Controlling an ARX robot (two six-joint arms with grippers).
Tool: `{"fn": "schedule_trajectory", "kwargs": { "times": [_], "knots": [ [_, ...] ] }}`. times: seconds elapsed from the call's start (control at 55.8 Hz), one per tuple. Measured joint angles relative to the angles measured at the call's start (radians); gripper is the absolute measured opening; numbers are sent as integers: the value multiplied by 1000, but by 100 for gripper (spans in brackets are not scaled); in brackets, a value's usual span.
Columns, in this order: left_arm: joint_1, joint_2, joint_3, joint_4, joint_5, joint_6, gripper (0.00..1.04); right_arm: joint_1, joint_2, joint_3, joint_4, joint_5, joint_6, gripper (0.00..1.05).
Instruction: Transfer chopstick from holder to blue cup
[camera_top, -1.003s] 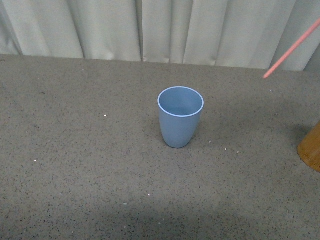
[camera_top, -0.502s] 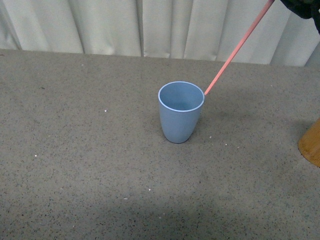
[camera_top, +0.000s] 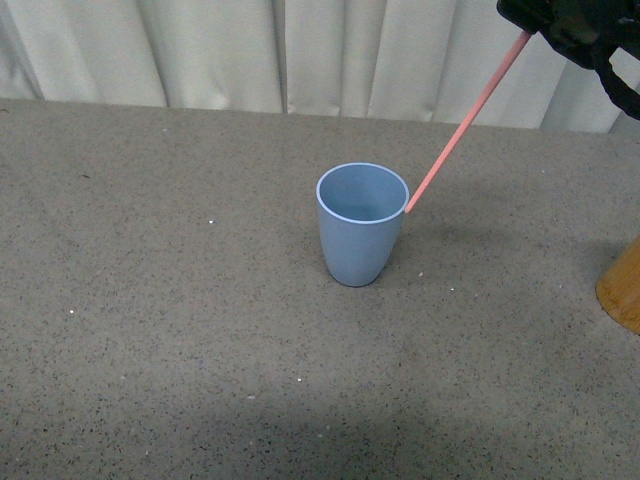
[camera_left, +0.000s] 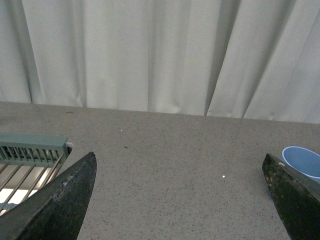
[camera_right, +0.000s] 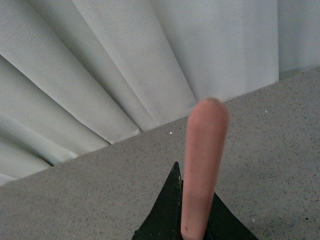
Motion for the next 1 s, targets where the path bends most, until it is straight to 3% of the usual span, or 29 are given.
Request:
{"fn": "schedule_trajectory", "kwargs": {
  "times": [1.003],
  "knots": [
    [0,0,0,0,0,0,98,45,45,105,-51,20,19,1]
  ]
}}
